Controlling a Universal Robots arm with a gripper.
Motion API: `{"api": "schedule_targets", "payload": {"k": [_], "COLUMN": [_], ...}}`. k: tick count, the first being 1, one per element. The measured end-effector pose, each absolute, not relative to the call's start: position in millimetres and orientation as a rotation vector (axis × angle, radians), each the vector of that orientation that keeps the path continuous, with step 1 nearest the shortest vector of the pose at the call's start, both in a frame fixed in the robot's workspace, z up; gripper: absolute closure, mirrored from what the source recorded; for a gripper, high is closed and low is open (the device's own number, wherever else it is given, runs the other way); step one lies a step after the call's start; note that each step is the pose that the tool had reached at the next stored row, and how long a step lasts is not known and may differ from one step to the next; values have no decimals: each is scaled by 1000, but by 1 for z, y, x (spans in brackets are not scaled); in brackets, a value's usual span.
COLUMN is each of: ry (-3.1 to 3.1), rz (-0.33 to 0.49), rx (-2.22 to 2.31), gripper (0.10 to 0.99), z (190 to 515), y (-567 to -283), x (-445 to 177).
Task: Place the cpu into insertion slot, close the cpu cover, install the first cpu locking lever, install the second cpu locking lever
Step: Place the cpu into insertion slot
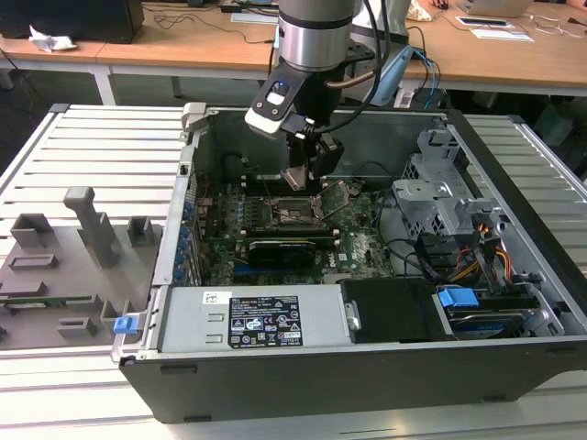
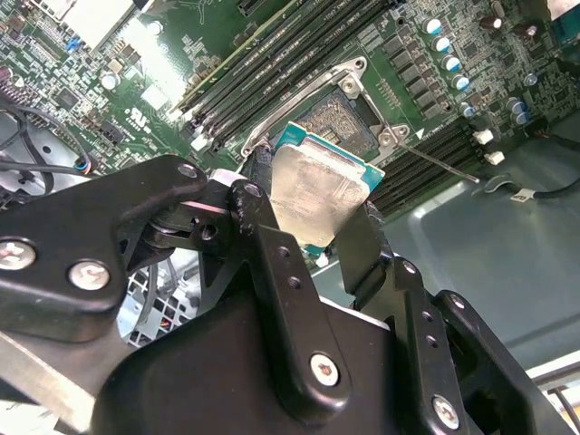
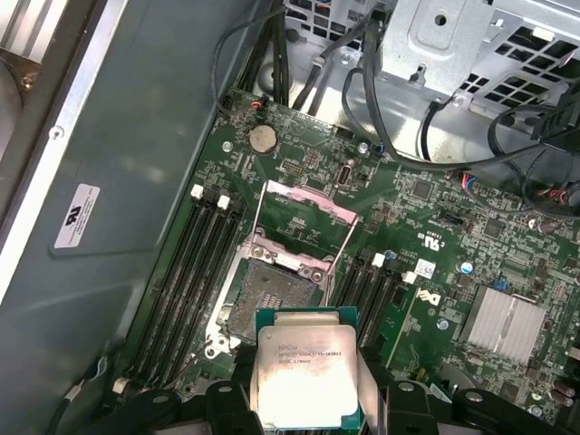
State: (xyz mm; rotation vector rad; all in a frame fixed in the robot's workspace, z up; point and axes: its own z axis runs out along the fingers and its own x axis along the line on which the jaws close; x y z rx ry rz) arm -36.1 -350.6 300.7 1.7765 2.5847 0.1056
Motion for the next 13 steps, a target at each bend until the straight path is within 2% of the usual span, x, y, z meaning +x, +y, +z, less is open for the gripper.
{"api": "schedule_targets", "payload": {"k": [13], "ry": [2583], "rz": [106], "rx": [1779], "gripper": [561], "z": [296], "y": [-351], "x": [-36]}}
